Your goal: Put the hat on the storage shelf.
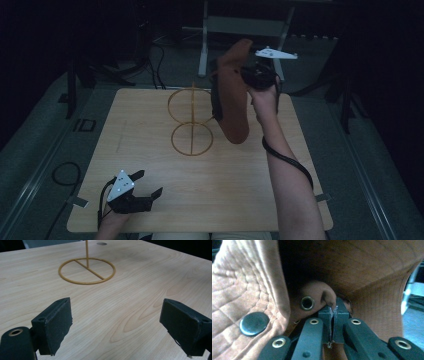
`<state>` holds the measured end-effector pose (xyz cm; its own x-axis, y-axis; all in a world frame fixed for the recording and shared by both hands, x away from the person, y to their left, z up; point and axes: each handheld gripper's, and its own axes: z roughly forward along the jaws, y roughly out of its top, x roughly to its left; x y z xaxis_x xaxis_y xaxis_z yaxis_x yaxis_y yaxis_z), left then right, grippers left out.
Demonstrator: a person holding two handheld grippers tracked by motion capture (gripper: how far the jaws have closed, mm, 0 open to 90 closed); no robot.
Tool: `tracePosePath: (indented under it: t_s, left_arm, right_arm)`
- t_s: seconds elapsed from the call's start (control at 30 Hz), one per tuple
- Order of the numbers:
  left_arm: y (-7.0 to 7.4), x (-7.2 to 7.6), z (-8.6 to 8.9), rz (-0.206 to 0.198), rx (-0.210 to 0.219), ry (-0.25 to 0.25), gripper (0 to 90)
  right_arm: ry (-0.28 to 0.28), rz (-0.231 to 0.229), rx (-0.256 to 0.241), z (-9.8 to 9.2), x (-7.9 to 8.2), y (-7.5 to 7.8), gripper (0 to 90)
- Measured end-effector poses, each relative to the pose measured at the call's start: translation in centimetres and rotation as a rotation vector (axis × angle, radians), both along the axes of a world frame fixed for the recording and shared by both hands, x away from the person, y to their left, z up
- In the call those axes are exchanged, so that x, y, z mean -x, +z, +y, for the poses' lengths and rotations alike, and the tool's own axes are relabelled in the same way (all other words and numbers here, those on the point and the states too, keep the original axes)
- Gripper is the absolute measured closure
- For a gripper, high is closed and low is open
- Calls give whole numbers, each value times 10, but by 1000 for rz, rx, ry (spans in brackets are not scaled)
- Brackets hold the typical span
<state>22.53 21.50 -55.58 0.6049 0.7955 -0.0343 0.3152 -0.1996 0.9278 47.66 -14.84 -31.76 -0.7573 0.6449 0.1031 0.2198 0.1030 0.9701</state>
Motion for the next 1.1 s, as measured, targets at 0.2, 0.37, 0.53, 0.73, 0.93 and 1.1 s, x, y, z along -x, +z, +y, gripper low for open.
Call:
tracePosePath:
  t_s: [0.2,0.37,0.53,0.73,0.93,1.1]
  left_arm:
    - [-1,0,3,5,6,5,122]
    - [-1,0,4,15,20,-2,122]
    - [-1,0,7,13,42,-4,123]
    - [-2,-1,9,22,51,1,126]
    - [-2,0,7,20,49,-2,126]
    - [-3,0,5,26,45,0,126]
  right_arm:
    - [107,44,83,57,0,-7,871]
    - [141,77,151,87,-2,-17,867]
    - [184,106,138,101,-3,-24,847]
    - [230,107,174,114,1,-28,526]
    - [193,63,217,127,9,-32,303]
    - [111,-5,337,139,16,-43,172]
